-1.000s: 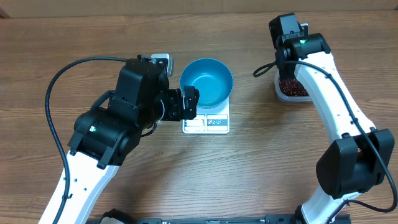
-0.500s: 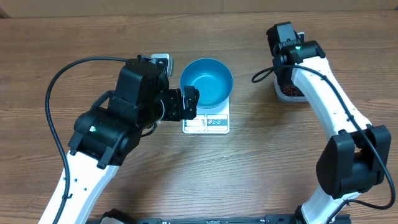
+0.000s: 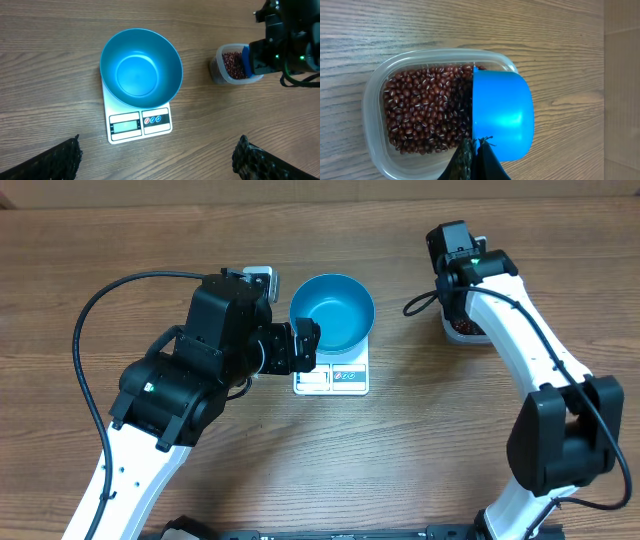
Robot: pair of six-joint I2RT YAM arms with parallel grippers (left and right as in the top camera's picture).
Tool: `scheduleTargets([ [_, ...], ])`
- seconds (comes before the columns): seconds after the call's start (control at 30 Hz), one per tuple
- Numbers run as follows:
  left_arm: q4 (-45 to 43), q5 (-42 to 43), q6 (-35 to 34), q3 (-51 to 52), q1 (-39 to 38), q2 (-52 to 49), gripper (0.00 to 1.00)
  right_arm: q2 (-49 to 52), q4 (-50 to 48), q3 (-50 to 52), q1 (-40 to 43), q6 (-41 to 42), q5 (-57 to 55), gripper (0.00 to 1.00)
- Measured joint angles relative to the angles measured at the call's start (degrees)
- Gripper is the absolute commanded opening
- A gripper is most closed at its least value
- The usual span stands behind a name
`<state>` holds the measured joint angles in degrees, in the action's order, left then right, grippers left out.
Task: Scoop item into bowl and weigh 150g on scale
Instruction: 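Push the blue scoop down into the beans with the right gripper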
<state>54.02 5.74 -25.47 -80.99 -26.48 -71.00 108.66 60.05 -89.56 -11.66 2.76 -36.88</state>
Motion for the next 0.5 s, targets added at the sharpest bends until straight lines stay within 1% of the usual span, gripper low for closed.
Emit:
scheduleTargets([
  [0.2, 0.00, 0.00, 0.00, 0.00, 0.00, 0.00, 1.00, 2.38, -0.07, 0.00, -0.04, 0.00, 0.02, 0.04],
  [0.5, 0.00, 0.00, 0.00, 0.00, 0.00, 0.00, 1.00, 2.51, -0.07, 0.00, -0.04, 0.50, 1.14, 0.04],
])
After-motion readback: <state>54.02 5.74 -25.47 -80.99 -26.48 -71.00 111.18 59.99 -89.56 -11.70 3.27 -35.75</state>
